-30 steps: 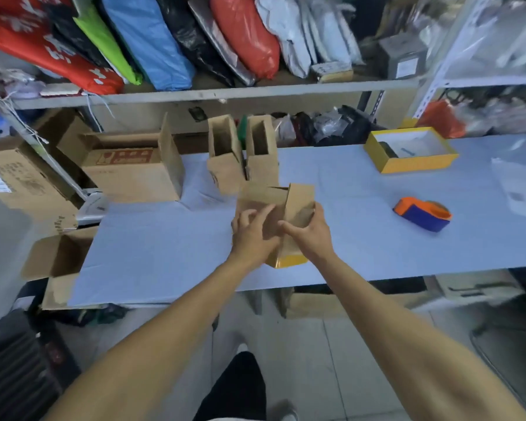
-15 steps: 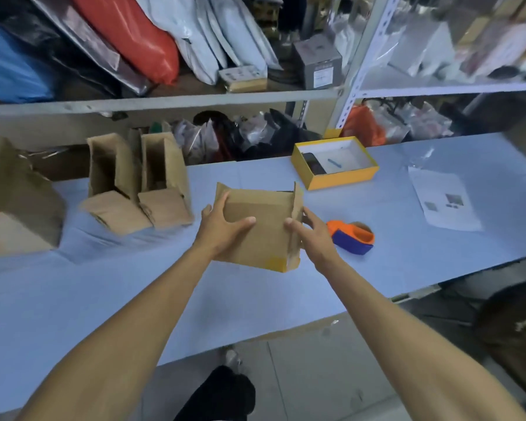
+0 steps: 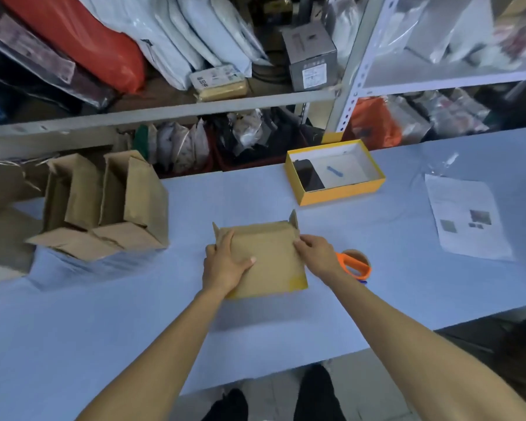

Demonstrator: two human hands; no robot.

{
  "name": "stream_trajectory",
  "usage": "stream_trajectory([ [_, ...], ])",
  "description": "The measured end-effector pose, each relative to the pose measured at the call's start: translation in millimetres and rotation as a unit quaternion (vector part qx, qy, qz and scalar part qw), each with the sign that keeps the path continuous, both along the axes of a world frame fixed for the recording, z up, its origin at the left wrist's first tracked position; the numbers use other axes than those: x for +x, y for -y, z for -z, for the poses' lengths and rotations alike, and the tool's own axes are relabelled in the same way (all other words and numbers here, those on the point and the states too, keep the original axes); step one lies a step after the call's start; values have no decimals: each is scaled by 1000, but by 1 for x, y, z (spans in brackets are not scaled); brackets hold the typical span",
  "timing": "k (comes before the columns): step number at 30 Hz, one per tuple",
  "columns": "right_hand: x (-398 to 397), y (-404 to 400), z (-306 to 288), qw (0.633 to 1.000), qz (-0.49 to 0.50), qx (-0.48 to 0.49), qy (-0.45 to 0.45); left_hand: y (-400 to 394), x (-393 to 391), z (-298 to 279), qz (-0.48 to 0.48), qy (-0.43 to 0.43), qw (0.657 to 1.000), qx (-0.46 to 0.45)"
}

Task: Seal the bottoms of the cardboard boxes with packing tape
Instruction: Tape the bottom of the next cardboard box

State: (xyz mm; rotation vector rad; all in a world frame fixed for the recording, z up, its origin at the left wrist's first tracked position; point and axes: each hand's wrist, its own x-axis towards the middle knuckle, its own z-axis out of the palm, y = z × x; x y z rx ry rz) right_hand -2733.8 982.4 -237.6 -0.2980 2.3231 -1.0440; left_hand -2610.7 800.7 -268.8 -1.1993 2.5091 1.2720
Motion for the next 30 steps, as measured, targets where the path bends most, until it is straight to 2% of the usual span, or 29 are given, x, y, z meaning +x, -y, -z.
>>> stream_trajectory([
  [3, -23, -15, 12, 995, -81, 59, 13, -14, -9, 6, -10, 32, 999, -13],
  [10, -63, -84, 23, 987, -68, 129, -64, -34, -21, -2, -45, 48, 998, -21],
  [14, -50, -115, 46, 942, -223, 179, -175, -51, -16, 0, -91, 46, 995, -22],
  [16, -43, -119, 53, 922, -247, 215, -209, -56, -19, -3, -99, 67, 992, -36],
  [18, -36, -120, 57, 907, -244, 260, -224, -60, -26, -9, -66, 96, 988, -96],
  [20, -37, -121, 60, 908, -238, 255, -232, -66, -36, -13, -1, 94, 983, -156],
  [23, -43, -121, 63, 917, -266, 213, -208, -81, -51, -17, 105, 112, 973, -174],
  [25, -45, -121, 62, 923, -279, 194, -178, -93, -55, -13, 141, 126, 967, -169],
  [27, -44, -120, 63, 927, -268, 195, -175, -97, -56, -9, 141, 126, 965, -182],
  [30, -43, -107, 56, 918, -209, 210, -262, -85, -45, -3, 67, 119, 966, -221],
])
